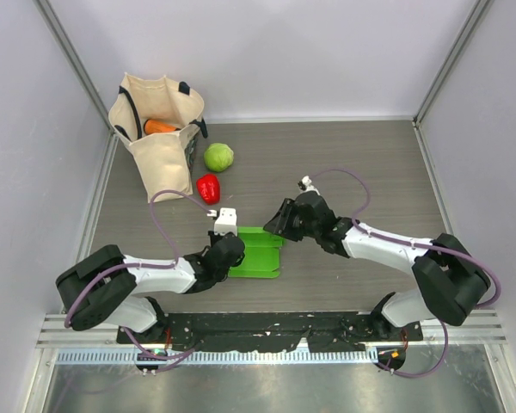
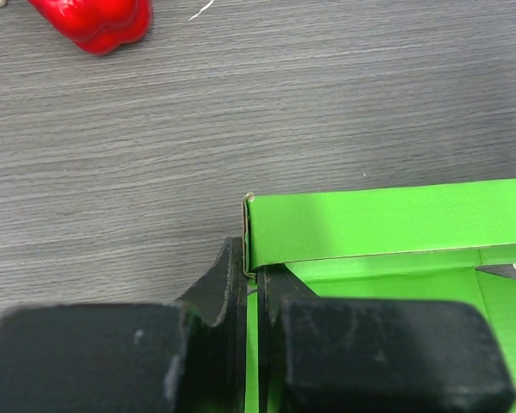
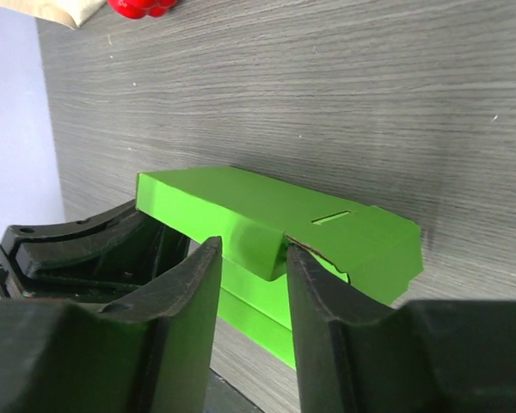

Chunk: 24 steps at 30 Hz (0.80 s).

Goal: Fold the paper box

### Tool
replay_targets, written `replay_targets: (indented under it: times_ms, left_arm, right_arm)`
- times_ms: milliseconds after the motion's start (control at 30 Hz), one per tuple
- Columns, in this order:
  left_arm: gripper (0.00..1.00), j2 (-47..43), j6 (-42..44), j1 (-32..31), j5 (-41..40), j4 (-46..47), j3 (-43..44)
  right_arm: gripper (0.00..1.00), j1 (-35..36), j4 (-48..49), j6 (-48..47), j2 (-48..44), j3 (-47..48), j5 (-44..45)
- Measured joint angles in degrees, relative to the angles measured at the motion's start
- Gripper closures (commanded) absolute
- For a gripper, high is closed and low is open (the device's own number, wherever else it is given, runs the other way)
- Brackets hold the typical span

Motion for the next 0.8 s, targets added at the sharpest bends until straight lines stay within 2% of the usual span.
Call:
replay_targets:
  times_ms: [200, 333, 467, 500, 533, 567, 633, 800]
  left_arm:
    - [1.00, -0.7, 0.0, 0.1, 0.2, -0.4, -0.4]
    - [1.00, -0.9, -0.2, 0.2, 0.1, -0.7, -0.5]
    - [1.00, -1.2, -0.6, 0.2, 0.0, -0.8, -0.7]
    - [1.00, -1.3, -0.8, 0.2, 0.0, -0.8, -0.8]
    - [1.00, -1.4, -0.9, 0.2, 0.0, -0.8, -0.9]
    - [1.00, -1.5, -1.0, 0.2, 0.0, -0.8, -1.0]
    - [1.00, -1.7, -1.2, 0.2, 0.2, -0.8, -1.0]
    - [1.00, -1.9, -1.2, 0.2, 0.3, -1.1, -1.0]
  right_arm:
    - [0.72, -1.6, 8.2, 5.7, 0.0, -4.8, -3.3]
    - [0.99, -2.2, 12.7, 8.8, 0.5, -6.8, -4.4]
    - [0.99, -2.7, 17.0, 12.0, 1.2, -8.6, -4.8]
    - [0.91, -2.7, 17.5, 12.2, 1.2, -9.0, -4.8]
    - [0.66, -2.7, 17.7, 12.3, 1.2, -9.2, -4.8]
    - [0.60, -2.6, 17.7, 11.9, 1.2, -9.2, -4.6]
    - [0.54, -2.3, 16.5, 10.3, 1.1, -9.0, -3.6]
    - [0.53, 2.1, 8.3, 3.7, -3.3, -8.4, 4.5]
